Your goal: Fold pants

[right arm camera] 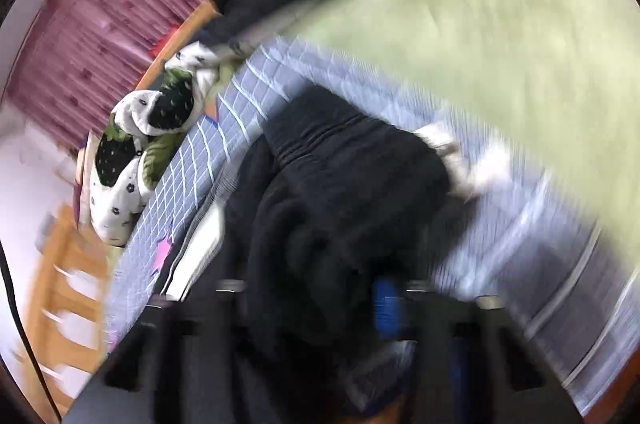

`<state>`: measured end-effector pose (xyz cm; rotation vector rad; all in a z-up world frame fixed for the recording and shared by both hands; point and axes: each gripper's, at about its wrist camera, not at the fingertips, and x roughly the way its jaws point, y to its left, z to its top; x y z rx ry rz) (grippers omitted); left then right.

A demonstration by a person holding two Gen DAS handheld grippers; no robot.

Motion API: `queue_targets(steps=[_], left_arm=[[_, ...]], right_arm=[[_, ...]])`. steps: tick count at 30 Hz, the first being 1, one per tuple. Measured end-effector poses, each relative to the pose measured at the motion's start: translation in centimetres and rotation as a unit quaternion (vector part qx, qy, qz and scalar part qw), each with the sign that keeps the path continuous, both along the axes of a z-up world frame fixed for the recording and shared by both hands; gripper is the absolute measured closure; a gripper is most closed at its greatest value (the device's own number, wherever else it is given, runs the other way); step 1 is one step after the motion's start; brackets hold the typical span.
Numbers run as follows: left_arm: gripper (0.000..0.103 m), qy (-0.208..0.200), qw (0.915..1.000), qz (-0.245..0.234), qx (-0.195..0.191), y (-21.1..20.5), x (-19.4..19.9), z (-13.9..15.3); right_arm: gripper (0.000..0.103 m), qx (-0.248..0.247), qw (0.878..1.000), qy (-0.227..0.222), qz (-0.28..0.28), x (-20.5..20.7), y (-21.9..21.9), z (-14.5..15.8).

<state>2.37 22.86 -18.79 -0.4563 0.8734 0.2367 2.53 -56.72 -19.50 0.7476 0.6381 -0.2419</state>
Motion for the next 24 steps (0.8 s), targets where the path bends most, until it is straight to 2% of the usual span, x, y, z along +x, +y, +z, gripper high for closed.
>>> queue_targets(steps=[2,4,6,7,9,10,11,13,18,21,22,23,24], left_arm=[[0.037,-0.01,0.9999,-0.003,0.01,0.3,-0.5,0.5],[0.037,-0.015,0.9997,-0.004,0.017,0.7,-0.7,0.7],[0.037,-0.011,0.9997,-0.006,0.021,1.1,-0.8,0.6],[0.037,-0.01,0.9997,-0.003,0.021,1.3,-0.9,0.5],[0.037,-0.015,0.9998,0.001,0.011,2.2,-1.4,0.6],[0.037,-0.02,0.9998,0.003,0.004,2.7,-1.7,0.7],[0.037,-0.024,0.9997,0.005,-0.001,3.1,-1.9,0.7],[0.037,-0.03,0.9991,0.005,-0.029,4.1,-1.9,0.4],[0.035,-0.035,0.9921,0.005,-0.12,6.0,-0.1,-2.0],[0.036,-0.045,0.9894,0.025,-0.136,6.3,1.7,-2.8],[0.048,-0.047,0.9893,0.036,-0.133,6.5,2.3,-2.9],[0.079,-0.05,0.9895,0.049,-0.126,6.9,3.0,-2.8],[0.088,-0.041,0.9909,0.057,-0.115,7.4,3.7,-2.7]], right_arm=[[0.07,-0.034,0.998,-0.051,0.034,-0.3,-0.5,3.2],[0.067,-0.07,0.995,-0.054,0.04,-0.2,-0.6,4.2],[0.056,-0.101,0.993,-0.007,0.053,1.2,-0.8,3.0],[0.054,-0.11,0.992,0.036,0.057,1.8,-1.1,1.6],[0.053,-0.095,0.987,0.112,0.069,1.7,-1.8,-1.2],[0.053,-0.089,0.986,0.12,0.07,1.4,-1.8,-1.8],[0.048,-0.093,0.987,0.11,0.067,0.2,-1.8,-1.7],[0.043,-0.125,0.985,0.11,0.051,-1.9,-1.5,-0.7],[0.042,-0.145,0.981,0.12,0.037,-4.8,-0.1,1.6],[0.042,-0.154,0.981,0.116,0.016,-5.5,1.0,3.0],[0.042,-0.15,0.982,0.115,0.011,-5.8,1.3,3.4],[0.042,-0.144,0.983,0.113,0.008,-5.7,1.8,3.7],[0.042,-0.14,0.984,0.111,0.008,-5.5,2.3,4.1]])
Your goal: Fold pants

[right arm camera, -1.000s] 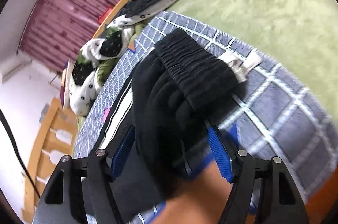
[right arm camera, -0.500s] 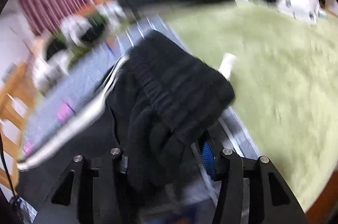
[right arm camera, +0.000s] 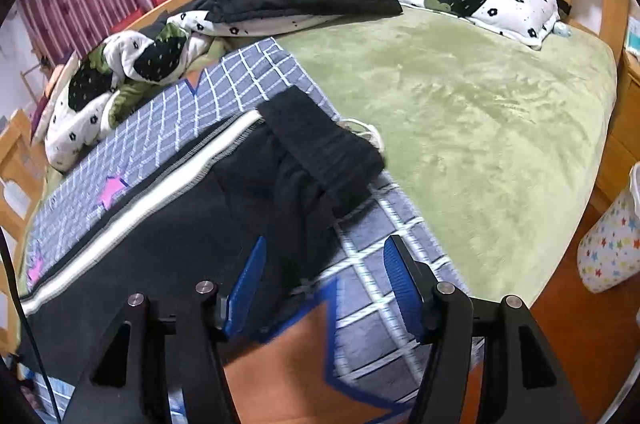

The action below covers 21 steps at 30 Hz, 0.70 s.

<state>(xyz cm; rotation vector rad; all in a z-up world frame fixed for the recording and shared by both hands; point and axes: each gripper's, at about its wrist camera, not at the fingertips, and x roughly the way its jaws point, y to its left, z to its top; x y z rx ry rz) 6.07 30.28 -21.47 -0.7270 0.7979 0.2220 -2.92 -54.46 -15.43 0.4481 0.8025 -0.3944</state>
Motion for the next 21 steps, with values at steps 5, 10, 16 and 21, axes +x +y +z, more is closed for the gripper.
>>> queue_targets(steps=[5,10,16,21], left_arm=[[0.081,-0.039,0.9985,0.012,0.036,2.6,-0.9,3.2],[0.063,0.023,0.9889,0.021,0.146,3.0,-2.0,4.2],[0.057,-0.009,0.9834,-0.021,0.18,2.2,-0.7,8.3],[0.045,0.001,0.9754,-0.085,0.203,-0.8,6.6,9.5]], right_arm=[[0.043,-0.01,1.0,-0.007,0.012,1.4,3.1,1.9],[0.043,-0.032,0.998,-0.017,0.053,3.9,6.7,3.6],[0.043,-0.05,0.992,-0.017,0.114,9.0,11.3,3.7],[0.043,-0.088,0.977,0.005,0.193,15.2,16.5,2.3]])
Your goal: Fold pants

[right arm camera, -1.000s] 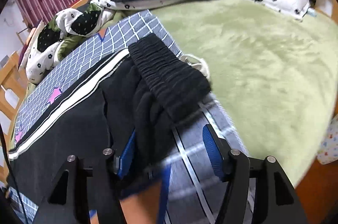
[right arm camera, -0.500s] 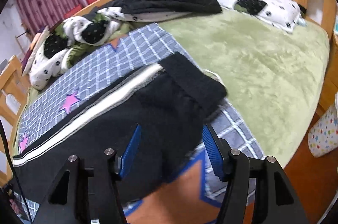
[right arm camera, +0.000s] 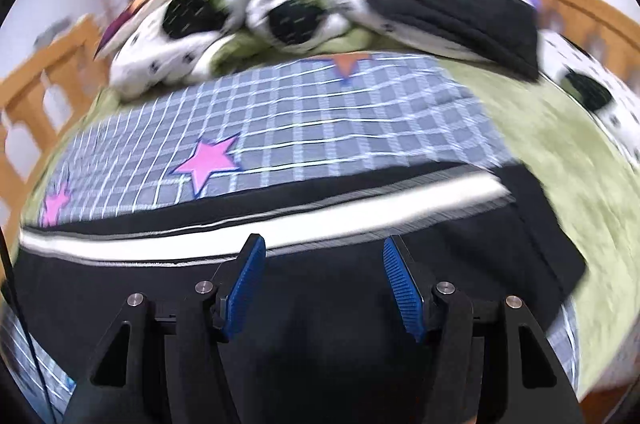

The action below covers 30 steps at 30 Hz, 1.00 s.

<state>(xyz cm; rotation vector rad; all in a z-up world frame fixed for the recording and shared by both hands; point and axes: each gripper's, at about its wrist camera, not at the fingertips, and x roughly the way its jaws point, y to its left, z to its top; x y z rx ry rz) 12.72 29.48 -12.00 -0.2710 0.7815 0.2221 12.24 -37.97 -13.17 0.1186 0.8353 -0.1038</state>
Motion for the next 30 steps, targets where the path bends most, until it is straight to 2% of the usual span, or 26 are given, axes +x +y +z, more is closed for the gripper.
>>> queue_targets(steps=[5,7,9,10,11,14,18,20,23,25,26,28,30], left_arm=[[0.045,0.04,0.9988,0.008,0.027,-0.3,6.6,-2.8],[0.045,0.061,0.9979,0.011,0.022,0.1,8.9,-4.5],[0.05,0.094,0.9955,0.002,0.009,0.0,11.0,-6.2],[0.074,0.096,0.995,0.011,0.027,-0.2,11.3,-6.5],[0.079,0.086,0.9947,0.019,0.054,-0.4,11.1,-6.5],[0.08,0.048,0.9976,0.016,0.047,-0.4,9.8,-6.2],[0.08,0.041,0.9975,0.017,0.055,-0.7,8.7,-6.4],[0.08,0.038,0.9974,0.012,0.06,-0.7,8.7,-6.1],[0.08,0.03,0.9981,0.008,0.053,-0.2,8.4,-5.6],[0.08,0.018,0.999,0.007,0.04,0.2,7.8,-5.2],[0.08,0.013,0.9993,0.007,0.034,0.4,7.7,-5.0],[0.08,0.0,0.9997,0.004,0.023,0.8,7.3,-4.6],[0.08,0.005,0.9996,0.0,0.027,0.8,7.4,-4.6]], right_arm=[[0.043,-0.025,0.997,0.003,0.075,4.5,3.8,-1.6],[0.043,-0.034,0.994,0.001,0.103,5.6,4.8,-2.1],[0.043,-0.04,0.99,0.002,0.135,6.9,5.6,-2.6],[0.043,-0.042,0.988,0.002,0.146,7.5,6.0,-3.0],[0.043,-0.044,0.987,0.003,0.155,8.1,6.2,-3.3],[0.043,-0.053,0.983,0.009,0.177,9.5,7.1,-4.1],[0.043,-0.051,0.976,0.022,0.211,10.9,7.7,-5.3],[0.043,-0.054,0.966,0.047,0.247,11.4,8.5,-6.2],[0.044,-0.126,0.947,0.081,0.285,11.5,10.2,-8.1],[0.068,-0.149,0.94,0.072,0.297,11.2,10.9,-8.2],[0.1,-0.149,0.938,0.076,0.304,11.3,11.1,-8.1],[0.1,-0.163,0.934,0.07,0.31,11.1,11.6,-7.6],[0.1,-0.16,0.936,0.051,0.31,10.7,11.4,-6.5]])
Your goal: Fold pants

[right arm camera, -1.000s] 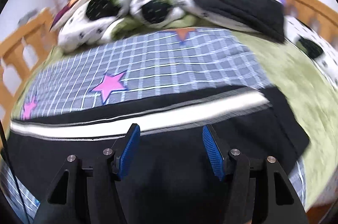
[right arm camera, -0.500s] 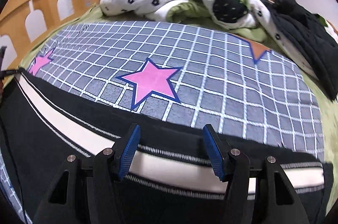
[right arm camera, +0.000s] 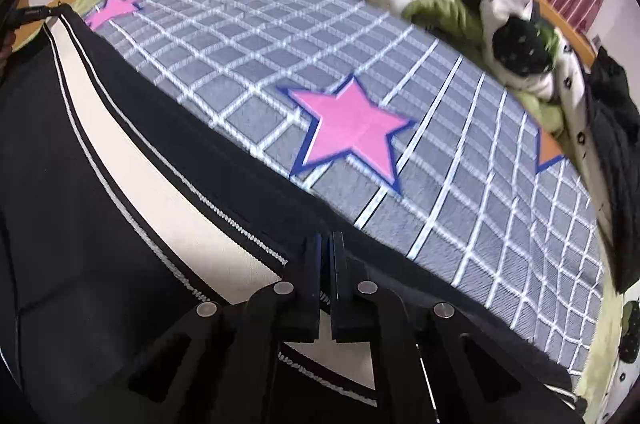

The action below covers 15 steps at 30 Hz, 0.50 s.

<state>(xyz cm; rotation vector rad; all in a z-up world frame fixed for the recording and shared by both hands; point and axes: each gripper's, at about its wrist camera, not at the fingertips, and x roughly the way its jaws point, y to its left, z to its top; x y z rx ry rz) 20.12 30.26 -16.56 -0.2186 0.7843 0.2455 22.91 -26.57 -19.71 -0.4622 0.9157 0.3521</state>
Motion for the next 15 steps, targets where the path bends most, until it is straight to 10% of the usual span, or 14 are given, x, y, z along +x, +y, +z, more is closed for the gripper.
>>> queue_targets(steps=[10,15], left_arm=[[0.081,-0.004,0.9999,0.013,-0.009,0.8,1.0,-0.2],[0.08,0.041,0.9987,0.031,0.002,0.4,2.6,-2.8]], right_arm=[[0.1,0.054,0.997,-0.044,-0.015,0.5,-0.9,2.3],[0.099,0.036,0.998,-0.017,-0.039,2.4,-0.3,-2.0]])
